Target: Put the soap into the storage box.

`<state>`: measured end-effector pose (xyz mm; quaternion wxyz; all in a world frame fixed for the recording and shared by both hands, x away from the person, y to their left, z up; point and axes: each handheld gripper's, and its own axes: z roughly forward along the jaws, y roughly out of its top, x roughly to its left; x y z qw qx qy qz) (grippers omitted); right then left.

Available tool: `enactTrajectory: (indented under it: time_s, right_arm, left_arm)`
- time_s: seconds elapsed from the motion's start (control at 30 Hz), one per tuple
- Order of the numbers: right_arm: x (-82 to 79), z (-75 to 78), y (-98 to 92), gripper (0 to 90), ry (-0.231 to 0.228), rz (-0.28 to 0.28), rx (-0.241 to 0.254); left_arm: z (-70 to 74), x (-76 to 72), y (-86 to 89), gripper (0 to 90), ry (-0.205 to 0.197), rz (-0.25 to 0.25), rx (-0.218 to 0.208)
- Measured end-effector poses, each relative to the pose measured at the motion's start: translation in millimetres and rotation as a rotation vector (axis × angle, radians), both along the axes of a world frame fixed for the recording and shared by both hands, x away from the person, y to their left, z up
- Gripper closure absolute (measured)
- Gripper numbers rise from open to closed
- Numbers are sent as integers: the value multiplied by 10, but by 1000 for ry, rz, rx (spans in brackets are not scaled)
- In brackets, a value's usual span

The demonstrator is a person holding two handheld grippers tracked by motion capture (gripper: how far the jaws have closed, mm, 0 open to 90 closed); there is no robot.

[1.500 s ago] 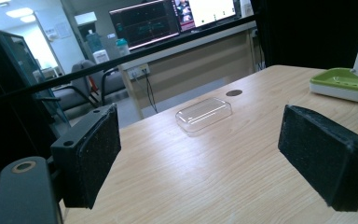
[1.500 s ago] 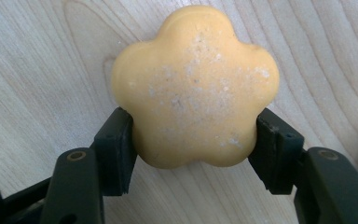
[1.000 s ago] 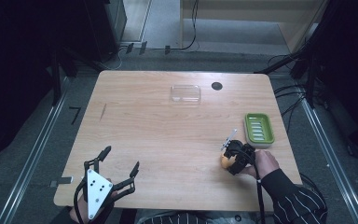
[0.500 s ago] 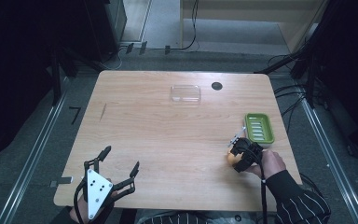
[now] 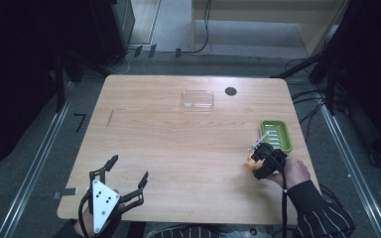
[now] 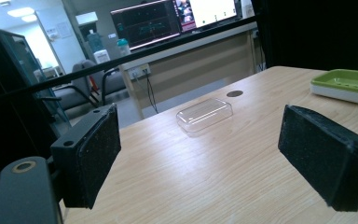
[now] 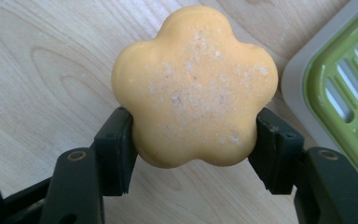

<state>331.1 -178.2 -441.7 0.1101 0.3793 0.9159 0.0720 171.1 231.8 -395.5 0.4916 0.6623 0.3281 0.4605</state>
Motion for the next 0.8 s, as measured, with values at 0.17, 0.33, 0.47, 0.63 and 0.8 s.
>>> enactTrajectory:
  time_s: [0.17,0.33,0.47,0.63,0.8]
  right_arm:
    - [16,9,-28,403,-5,-13,-10]
    - [38,54,-83,403,-19,-34,-6]
    - [54,86,-130,403,-27,-49,-3]
    - [66,113,-157,403,-36,-60,0]
    - [86,144,-185,403,-46,-77,-2]
  left_arm:
    - [0,0,1,130,0,1,0]
    - [-1,0,2,130,0,0,0]
    - [0,0,2,130,0,1,0]
    - [0,0,-1,130,1,0,3]
    - [0,1,-2,130,2,-1,3]
